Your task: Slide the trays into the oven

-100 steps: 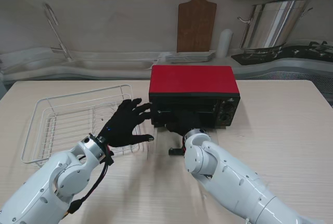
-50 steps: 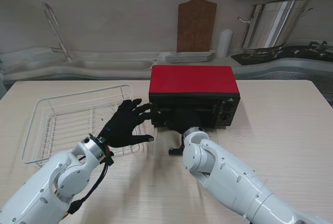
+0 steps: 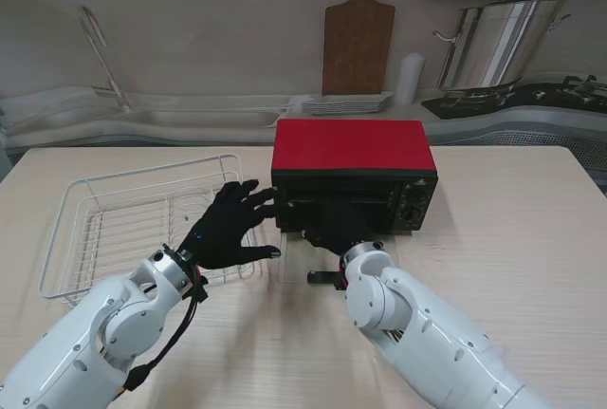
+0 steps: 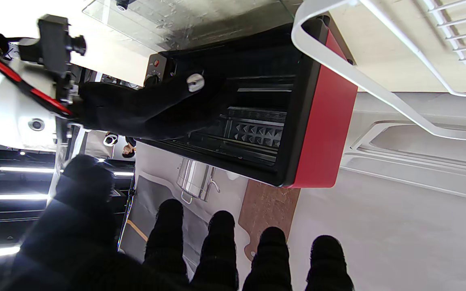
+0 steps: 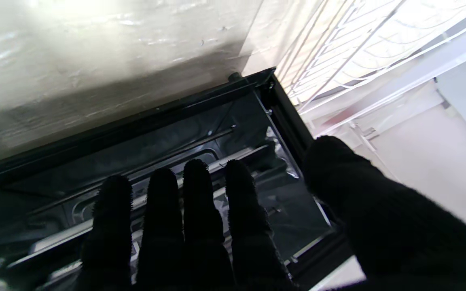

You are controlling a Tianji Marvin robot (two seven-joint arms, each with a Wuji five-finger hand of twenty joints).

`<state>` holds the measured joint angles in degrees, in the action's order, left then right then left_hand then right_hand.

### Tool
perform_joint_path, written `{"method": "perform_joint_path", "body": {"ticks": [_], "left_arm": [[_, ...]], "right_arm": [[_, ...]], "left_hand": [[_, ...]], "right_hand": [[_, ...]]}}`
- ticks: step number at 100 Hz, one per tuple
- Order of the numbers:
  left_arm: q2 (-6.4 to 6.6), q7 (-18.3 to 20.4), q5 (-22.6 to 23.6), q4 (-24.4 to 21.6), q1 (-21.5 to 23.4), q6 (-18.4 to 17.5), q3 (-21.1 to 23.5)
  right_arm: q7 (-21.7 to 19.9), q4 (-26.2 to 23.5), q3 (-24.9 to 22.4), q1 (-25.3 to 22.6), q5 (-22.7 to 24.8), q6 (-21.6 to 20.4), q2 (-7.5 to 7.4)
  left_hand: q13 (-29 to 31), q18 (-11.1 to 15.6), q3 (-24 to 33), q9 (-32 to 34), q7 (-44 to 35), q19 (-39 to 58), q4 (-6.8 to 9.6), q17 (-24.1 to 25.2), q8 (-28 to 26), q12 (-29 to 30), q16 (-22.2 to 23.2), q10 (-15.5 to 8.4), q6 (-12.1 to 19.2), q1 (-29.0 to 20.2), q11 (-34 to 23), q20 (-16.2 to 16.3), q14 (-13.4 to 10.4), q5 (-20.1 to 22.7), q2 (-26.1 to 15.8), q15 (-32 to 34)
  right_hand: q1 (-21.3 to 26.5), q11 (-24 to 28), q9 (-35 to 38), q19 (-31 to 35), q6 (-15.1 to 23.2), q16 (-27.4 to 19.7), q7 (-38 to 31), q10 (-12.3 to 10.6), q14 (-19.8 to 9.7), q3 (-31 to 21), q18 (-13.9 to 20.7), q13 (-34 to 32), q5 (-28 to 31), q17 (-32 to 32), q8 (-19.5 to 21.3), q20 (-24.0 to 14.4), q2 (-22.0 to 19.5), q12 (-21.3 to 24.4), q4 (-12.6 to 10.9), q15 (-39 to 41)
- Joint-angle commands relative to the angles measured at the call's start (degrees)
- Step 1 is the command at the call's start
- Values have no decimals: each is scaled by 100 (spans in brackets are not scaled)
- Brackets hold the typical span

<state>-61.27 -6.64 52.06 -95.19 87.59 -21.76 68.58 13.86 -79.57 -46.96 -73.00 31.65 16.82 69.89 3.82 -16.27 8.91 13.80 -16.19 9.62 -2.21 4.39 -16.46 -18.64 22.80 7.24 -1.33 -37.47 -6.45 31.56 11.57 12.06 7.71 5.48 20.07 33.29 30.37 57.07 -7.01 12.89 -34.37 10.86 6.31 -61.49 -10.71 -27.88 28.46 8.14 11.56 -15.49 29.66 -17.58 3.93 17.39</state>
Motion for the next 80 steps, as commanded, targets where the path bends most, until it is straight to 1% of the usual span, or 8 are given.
{"method": "perform_joint_path", "body": {"ticks": [1, 14, 24, 41, 60, 80], "left_arm": [[-31, 84, -20, -49, 35, 10, -4], [-30, 90, -19, -71, 53, 18, 7], [-26, 105, -6, -101, 76, 21, 24], [-18, 173, -9, -142, 103, 47, 48], [-13, 194, 7, -165, 114, 52, 50], [-11, 191, 32, -189, 120, 59, 36]], "right_arm": [[-111, -190, -33, -297, 53, -112, -103], [-169, -628, -345, -795, 298, -427, -246], [-290, -949, -592, -1169, 423, -671, -348], [-410, -1401, -1001, -1804, 700, -1185, -490], [-422, -1735, -1422, -2478, 938, -1770, -588], [-603, -1933, -1682, -2949, 1027, -2121, -668]], "left_hand": [[-74, 115, -101, -113, -31, -299, 200, 86, -57, 57, -95, -65, -20, 36, -44, -34, -138, -25, -146, -61], [-70, 115, -100, -106, -33, -299, 200, 85, -58, 57, -95, -69, -20, 34, -45, -35, -136, -21, -147, -62], [-64, 113, -103, -100, -32, -298, 200, 82, -57, 59, -96, -68, -24, 36, -44, -34, -127, -14, -149, -61], [-71, 119, -109, -112, -21, -299, 200, 82, -53, 62, -98, -62, -29, 29, -34, -36, -132, -24, -153, -66], [-68, 116, -117, -115, -8, -300, 203, 87, -46, 65, -98, -60, 0, 26, -28, -36, -131, -36, -161, -64], [-66, 120, -130, -119, -6, -301, 205, 87, -45, 64, -98, -70, 10, 29, -29, -37, -129, -42, -162, -63]], "right_hand": [[-281, 79, -98, 132, 33, 71, -33, -70, -27, -3, 87, 94, -40, 29, 55, -130, -43, -76, -158, 39], [-251, 71, -63, 164, 34, 73, -13, -75, -25, 4, 63, 55, 2, 79, 60, -146, -56, -71, -164, 48], [-229, 48, -72, 162, 28, 67, 21, -69, -19, 14, 63, 65, -12, 76, 59, -149, -69, -62, -166, 34], [-215, 26, -85, 146, 32, 57, 64, -70, -34, 29, 57, 83, -28, 60, 62, -146, -84, -54, -172, 10], [-188, 20, -81, 133, 20, 48, 84, -68, -25, 21, 51, 85, -17, 50, 64, -143, -77, -53, -180, -5], [-184, 0, -88, 131, 14, 42, 104, -64, -29, 29, 51, 88, -15, 50, 66, -143, -98, -45, -179, -17]]}}
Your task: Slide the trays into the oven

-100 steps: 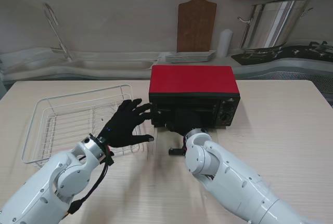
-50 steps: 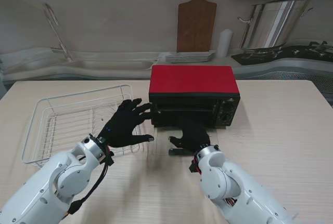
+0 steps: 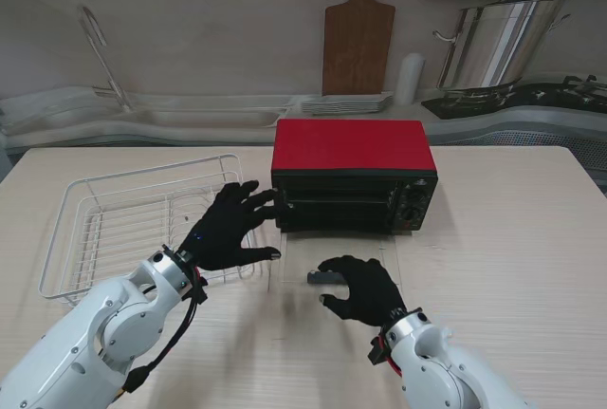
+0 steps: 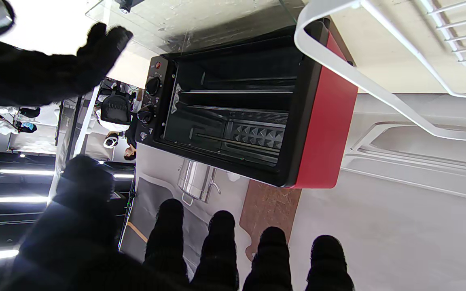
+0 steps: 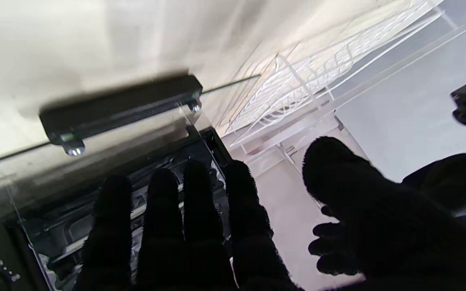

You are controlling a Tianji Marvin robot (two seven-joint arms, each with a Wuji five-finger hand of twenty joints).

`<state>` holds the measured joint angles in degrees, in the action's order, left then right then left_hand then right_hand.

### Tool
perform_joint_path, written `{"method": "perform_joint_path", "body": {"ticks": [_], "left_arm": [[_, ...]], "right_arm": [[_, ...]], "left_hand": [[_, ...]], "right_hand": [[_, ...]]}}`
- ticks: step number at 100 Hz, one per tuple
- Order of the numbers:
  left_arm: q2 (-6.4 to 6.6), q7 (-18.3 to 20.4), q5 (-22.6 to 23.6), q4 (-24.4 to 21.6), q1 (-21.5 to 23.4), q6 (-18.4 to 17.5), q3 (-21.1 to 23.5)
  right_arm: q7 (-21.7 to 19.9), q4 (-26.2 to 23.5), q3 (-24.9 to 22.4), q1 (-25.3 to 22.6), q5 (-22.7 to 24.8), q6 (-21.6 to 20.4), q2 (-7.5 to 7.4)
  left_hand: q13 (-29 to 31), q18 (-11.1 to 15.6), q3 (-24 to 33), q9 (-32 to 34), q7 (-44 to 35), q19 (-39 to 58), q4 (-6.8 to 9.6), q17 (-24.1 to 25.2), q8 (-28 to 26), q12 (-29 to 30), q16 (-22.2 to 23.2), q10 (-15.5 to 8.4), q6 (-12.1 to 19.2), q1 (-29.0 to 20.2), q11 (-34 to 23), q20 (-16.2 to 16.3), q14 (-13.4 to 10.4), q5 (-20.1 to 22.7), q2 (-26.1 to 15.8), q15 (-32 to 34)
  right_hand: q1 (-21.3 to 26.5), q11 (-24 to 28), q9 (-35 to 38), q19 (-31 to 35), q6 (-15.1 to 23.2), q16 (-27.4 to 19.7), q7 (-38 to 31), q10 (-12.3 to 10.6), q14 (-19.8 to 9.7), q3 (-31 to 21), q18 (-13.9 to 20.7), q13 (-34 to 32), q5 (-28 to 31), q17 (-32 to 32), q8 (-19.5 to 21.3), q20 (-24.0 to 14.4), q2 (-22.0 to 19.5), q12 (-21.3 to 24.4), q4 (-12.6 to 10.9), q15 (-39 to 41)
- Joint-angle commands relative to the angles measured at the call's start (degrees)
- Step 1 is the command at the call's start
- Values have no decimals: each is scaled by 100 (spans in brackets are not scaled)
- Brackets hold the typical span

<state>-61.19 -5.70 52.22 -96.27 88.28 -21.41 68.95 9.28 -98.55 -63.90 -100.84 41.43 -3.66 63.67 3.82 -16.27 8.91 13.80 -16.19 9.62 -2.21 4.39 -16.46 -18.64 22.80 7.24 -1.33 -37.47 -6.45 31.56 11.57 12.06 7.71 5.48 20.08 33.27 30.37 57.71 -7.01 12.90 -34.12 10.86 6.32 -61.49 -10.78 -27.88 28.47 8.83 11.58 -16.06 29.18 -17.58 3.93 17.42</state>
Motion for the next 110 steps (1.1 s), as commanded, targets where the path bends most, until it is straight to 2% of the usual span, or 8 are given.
{"method": "perform_joint_path", "body": {"ticks": [1, 24, 51, 66, 89, 98, 110], "left_arm": [[-20, 96, 18, -83, 52, 23, -2], [-21, 72, 42, -108, 56, 18, -15], [-23, 51, 47, -118, 63, -3, 1], [-23, 51, 45, -119, 70, -4, 13], [-21, 57, 52, -125, 82, -12, 41], [-21, 57, 56, -127, 82, -17, 46], [-19, 57, 63, -126, 82, -27, 49]], "right_arm": [[-154, -40, 4, -182, 51, -88, -49], [-326, -47, -23, -392, 150, -290, -115], [-370, 246, 263, -178, 394, -59, -158], [-461, 369, 395, -38, 439, 124, -176], [-592, 411, 450, 40, 468, 259, -196], [-527, 390, 426, 3, 491, 239, -187], [-318, 370, 381, -56, 545, 175, -162]], "left_hand": [[-68, 120, -131, -112, -6, -301, 204, 87, -45, 63, -98, -67, 10, 31, -32, -37, -131, -42, -163, -64], [-66, 114, -137, -113, -10, -299, 206, 81, -46, 64, -98, -71, 1, 24, -27, -37, -128, -38, -160, -64], [-67, 113, -139, -105, -9, -299, 206, 81, -44, 63, -99, -69, -9, 20, -30, -38, -128, -35, -159, -63], [-66, 109, -140, -107, -11, -298, 206, 78, -44, 62, -99, -79, -15, 19, -31, -38, -127, -31, -156, -63], [-63, 111, -139, -110, -10, -299, 206, 77, -44, 63, -98, -58, -20, 15, -32, -39, -122, -32, -158, -61], [-61, 108, -143, -106, -10, -298, 205, 76, -44, 62, -98, -68, -12, 22, -34, -40, -129, -30, -160, -61], [-63, 109, -144, -104, -8, -298, 205, 75, -43, 63, -99, -67, -18, 23, -33, -40, -129, -35, -162, -61]], "right_hand": [[-181, 4, -86, 67, 15, 40, 79, -65, -24, 30, 59, 94, -18, -19, 63, -86, -50, -46, -179, -22], [-190, -4, -97, 61, 19, 41, 94, -70, -45, 77, 71, 90, -29, -18, 71, -84, -97, -44, -180, -21], [-230, -69, -295, -85, 12, -23, 164, -114, -132, 176, 171, 301, -218, -173, 60, -22, -220, -23, -183, -165], [-219, -384, -703, -546, -104, -263, 362, -74, -197, 368, 420, 681, -495, -560, -102, 221, -376, 122, -209, -608], [-171, -1026, -1492, -1357, -137, -862, 680, -247, -588, 772, 1078, 1312, -1141, -1209, -441, 763, -720, 428, -259, -1640], [-160, -1104, -1684, -1621, -119, -1086, 701, -309, -734, 868, 1213, 1457, -1308, -1288, -505, 959, -805, 467, -275, -1872], [-181, -1151, -1907, -1875, -113, -1164, 738, -381, -854, 937, 1292, 1678, -1509, -1305, -555, 1129, -883, 490, -283, -1905]]}}
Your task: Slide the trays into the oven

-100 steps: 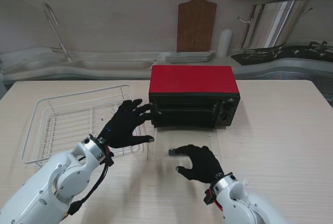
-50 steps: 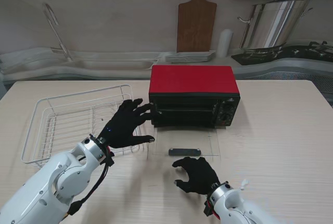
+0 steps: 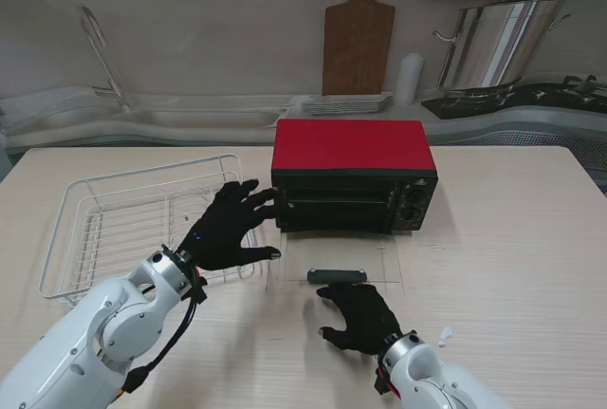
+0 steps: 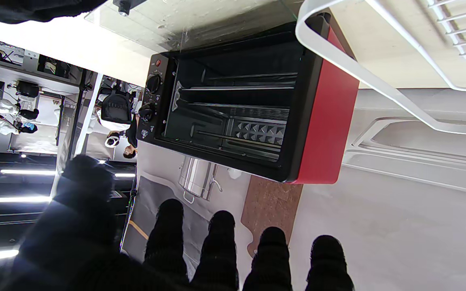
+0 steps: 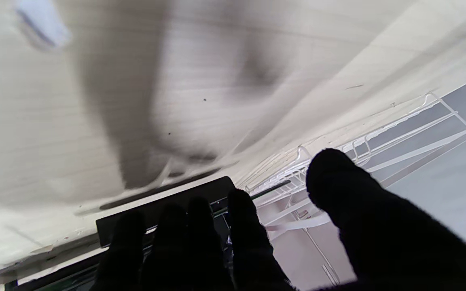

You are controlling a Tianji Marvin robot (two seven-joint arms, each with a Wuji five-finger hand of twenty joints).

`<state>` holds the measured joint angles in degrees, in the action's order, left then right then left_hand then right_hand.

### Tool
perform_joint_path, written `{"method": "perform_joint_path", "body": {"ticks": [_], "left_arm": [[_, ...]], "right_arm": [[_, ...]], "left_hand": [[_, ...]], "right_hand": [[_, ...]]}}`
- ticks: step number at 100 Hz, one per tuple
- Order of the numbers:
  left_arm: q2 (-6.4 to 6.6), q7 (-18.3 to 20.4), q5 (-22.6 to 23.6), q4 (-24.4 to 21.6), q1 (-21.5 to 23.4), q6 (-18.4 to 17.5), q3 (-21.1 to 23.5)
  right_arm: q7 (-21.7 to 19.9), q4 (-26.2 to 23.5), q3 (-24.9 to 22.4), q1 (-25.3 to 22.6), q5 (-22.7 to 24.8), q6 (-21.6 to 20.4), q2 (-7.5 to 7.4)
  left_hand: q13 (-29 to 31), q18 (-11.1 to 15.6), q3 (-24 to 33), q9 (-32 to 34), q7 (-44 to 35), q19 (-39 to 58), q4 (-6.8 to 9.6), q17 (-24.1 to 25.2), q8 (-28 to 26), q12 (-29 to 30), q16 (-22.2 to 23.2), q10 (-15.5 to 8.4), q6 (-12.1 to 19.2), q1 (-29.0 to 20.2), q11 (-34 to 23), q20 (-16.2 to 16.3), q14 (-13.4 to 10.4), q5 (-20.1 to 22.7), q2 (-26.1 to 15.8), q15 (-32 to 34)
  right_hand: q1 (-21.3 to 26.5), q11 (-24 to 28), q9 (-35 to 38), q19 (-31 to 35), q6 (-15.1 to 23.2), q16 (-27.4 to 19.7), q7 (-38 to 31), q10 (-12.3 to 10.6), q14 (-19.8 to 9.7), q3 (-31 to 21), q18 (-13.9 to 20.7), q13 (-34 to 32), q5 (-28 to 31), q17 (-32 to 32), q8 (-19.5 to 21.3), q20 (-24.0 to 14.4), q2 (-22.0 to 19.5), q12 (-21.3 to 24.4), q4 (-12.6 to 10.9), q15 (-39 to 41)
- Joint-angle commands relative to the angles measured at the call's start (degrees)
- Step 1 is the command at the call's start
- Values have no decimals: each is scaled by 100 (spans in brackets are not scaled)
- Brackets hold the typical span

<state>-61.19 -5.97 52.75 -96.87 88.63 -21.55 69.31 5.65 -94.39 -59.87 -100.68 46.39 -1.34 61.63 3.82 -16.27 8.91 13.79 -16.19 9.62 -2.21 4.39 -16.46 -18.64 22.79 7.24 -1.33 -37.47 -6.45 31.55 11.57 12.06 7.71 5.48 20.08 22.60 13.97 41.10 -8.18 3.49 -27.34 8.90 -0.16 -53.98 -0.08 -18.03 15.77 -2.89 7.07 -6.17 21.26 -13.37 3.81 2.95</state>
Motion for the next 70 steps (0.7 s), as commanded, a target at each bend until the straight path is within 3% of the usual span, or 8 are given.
{"method": "perform_joint_path", "body": {"ticks": [1, 15, 39, 70], "left_arm": [[-19, 85, 12, -66, 47, -13, 13], [-20, 75, 16, -69, 53, -15, 14], [-19, 63, 29, -75, 57, -27, 15], [-25, 11, 59, -104, 79, -21, 30]], "right_arm": [[61, -47, -26, -76, 52, -62, 44], [379, -86, -98, -163, 109, -151, 86], [782, -265, -240, -259, 146, -292, 155], [1111, -275, -174, 95, 257, -95, 226]], "left_hand": [[-62, 109, -143, -105, -7, -298, 205, 75, -43, 63, -98, -61, -19, 22, -33, -39, -128, -35, -160, -61], [-61, 107, -144, -106, -12, -298, 205, 77, -44, 63, -98, -73, -12, 21, -32, -40, -131, -27, -161, -60], [-63, 109, -145, -98, -12, -297, 206, 73, -44, 62, -100, -59, -15, 14, -38, -40, -127, -25, -155, -61], [-57, 106, -150, -104, -11, -298, 205, 73, -44, 63, -99, -67, -10, 22, -36, -42, -126, -20, -162, -58]], "right_hand": [[-181, -73, -299, -278, 10, -231, 49, -192, -218, 201, 228, 713, -258, -110, -113, 185, -102, 68, -276, -450], [-199, -308, -399, -652, 39, -281, 33, -283, -351, 247, 328, 925, -507, -90, -181, 445, -145, 203, -285, -465], [-201, -415, -400, -755, 73, -291, 10, -340, -398, 205, 347, 967, -578, -72, -209, 529, -117, 250, -285, -469], [-247, -369, -370, -748, 71, -281, -3, -329, -364, 144, 279, 908, -572, -57, -241, 553, -93, 220, -280, -447]]}}
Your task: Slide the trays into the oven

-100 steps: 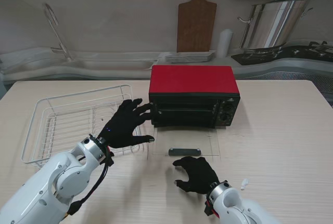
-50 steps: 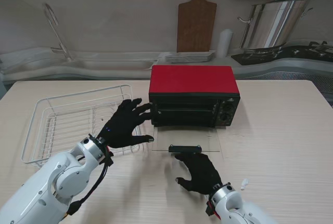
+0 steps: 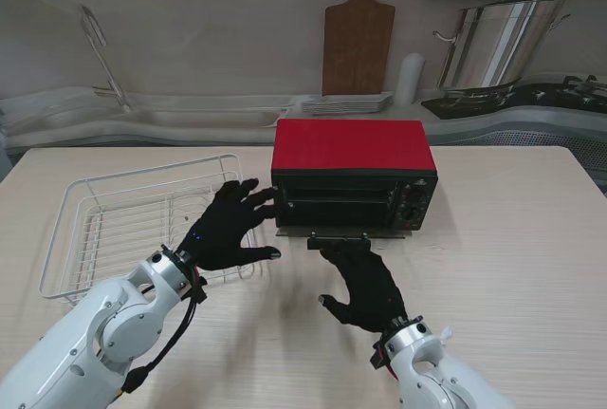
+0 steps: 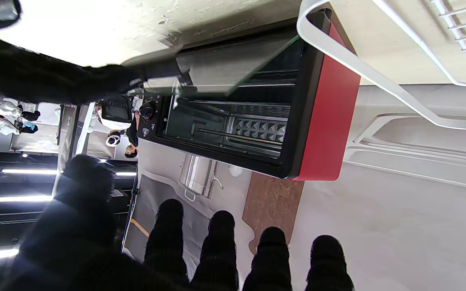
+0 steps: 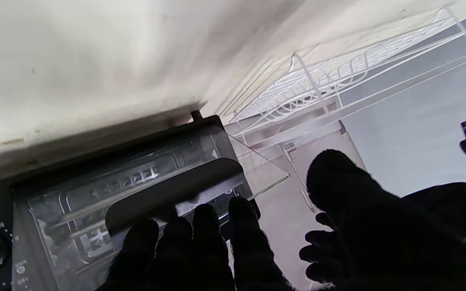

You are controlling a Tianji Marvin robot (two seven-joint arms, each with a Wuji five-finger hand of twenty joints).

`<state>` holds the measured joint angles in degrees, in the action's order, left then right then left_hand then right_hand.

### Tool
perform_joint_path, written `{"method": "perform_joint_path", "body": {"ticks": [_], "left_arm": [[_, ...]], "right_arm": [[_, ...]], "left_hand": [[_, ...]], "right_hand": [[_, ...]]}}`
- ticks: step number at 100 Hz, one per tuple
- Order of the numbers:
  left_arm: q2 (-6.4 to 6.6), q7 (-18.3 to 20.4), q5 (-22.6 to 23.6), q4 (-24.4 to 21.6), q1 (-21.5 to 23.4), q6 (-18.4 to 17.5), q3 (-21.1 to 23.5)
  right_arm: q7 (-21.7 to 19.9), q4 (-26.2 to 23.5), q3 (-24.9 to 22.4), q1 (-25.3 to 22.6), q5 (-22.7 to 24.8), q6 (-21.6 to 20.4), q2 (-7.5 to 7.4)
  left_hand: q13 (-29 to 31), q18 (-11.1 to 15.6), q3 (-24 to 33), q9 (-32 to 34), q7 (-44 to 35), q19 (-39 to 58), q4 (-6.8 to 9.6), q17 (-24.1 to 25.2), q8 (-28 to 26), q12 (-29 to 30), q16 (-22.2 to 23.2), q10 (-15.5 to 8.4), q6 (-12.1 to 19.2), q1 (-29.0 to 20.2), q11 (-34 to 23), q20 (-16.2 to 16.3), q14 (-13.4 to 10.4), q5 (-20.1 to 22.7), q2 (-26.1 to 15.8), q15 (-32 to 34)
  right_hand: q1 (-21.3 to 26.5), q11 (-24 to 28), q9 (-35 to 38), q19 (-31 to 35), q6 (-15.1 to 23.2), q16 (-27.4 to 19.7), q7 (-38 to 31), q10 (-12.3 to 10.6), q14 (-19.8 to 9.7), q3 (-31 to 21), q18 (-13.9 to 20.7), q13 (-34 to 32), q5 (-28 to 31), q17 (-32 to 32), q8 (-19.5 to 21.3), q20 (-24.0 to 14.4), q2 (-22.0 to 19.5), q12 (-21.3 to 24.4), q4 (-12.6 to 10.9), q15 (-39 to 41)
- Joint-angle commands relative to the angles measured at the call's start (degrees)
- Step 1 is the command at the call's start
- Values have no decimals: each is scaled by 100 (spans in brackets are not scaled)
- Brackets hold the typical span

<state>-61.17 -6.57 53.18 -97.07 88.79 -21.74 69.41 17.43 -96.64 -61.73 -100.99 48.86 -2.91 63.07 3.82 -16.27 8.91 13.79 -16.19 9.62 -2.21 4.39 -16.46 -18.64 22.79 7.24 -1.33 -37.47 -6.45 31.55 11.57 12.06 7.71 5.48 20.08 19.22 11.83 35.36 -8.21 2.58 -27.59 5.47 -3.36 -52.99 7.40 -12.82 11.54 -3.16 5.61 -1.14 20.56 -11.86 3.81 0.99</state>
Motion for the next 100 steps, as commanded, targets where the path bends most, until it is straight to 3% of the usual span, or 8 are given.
{"method": "perform_joint_path", "body": {"ticks": [1, 61, 100], "left_arm": [[-27, 68, 17, -87, 65, -1, 22], [-36, 18, 21, -109, 99, 39, 56], [-36, 47, -2, -97, 98, 84, 51]], "right_arm": [[-62, -44, 18, 144, 9, 73, 85], [-155, 664, 725, 1582, -373, 975, 255], [72, 683, 712, 1579, -331, 869, 284]], "left_hand": [[-57, 106, -148, -96, -12, -298, 206, 72, -44, 62, -98, -59, -10, 18, -39, -41, -129, -19, -161, -58], [-46, 103, -140, -78, -19, -296, 206, 62, -40, 67, -99, -56, -13, 15, -42, -44, -127, 3, -172, -55], [-48, 102, -134, -90, -17, -297, 209, 64, -35, 69, -99, -53, -17, 12, -40, -45, -127, -16, -175, -55]], "right_hand": [[-250, -25, -153, -171, 73, -189, 23, 11, -47, 44, -472, 381, -148, -29, -95, 50, -24, 66, -280, -249], [-319, 337, -152, 248, 105, -4, 34, 38, 35, 75, -597, 234, -22, -73, -156, -128, -22, -91, -284, -119], [-362, 368, -163, 260, 148, 38, 22, 9, 13, 62, -595, 248, -32, -82, -153, -133, 23, -98, -289, -119]]}}
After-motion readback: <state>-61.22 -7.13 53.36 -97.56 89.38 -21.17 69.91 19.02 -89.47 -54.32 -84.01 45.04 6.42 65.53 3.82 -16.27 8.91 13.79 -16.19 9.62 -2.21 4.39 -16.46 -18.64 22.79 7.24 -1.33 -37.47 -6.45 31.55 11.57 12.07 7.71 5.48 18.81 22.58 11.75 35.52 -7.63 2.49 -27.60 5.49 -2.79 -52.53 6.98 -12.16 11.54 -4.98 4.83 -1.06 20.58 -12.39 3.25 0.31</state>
